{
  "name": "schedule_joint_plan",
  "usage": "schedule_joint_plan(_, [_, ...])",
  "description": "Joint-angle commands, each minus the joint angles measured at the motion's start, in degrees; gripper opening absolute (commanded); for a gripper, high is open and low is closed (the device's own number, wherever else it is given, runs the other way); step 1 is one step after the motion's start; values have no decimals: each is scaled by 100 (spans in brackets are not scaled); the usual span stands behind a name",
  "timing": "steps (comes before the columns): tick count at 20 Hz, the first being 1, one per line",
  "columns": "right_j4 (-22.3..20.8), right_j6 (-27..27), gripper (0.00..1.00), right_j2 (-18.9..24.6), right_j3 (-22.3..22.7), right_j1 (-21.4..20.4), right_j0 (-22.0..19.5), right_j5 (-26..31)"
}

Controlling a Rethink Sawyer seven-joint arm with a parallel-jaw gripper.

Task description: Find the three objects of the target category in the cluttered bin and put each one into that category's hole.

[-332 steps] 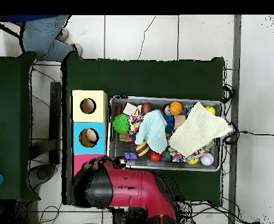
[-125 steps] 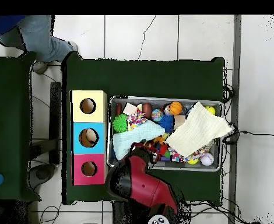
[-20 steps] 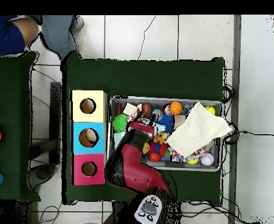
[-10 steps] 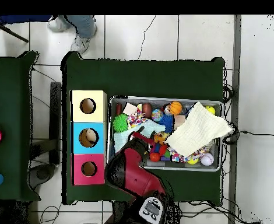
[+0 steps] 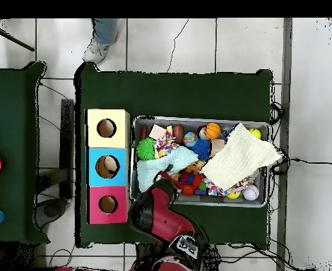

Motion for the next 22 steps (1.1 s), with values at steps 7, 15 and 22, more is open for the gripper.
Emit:
schedule_joint_plan(7, [-232,1516,0,316,-445,650,-2,-1093])
schedule_joint_plan(15, [-199,1068,0,148,-462,428,351,-1368])
schedule_joint_plan(22, [1056,522,0,-310,-138,-239,1416,-272])
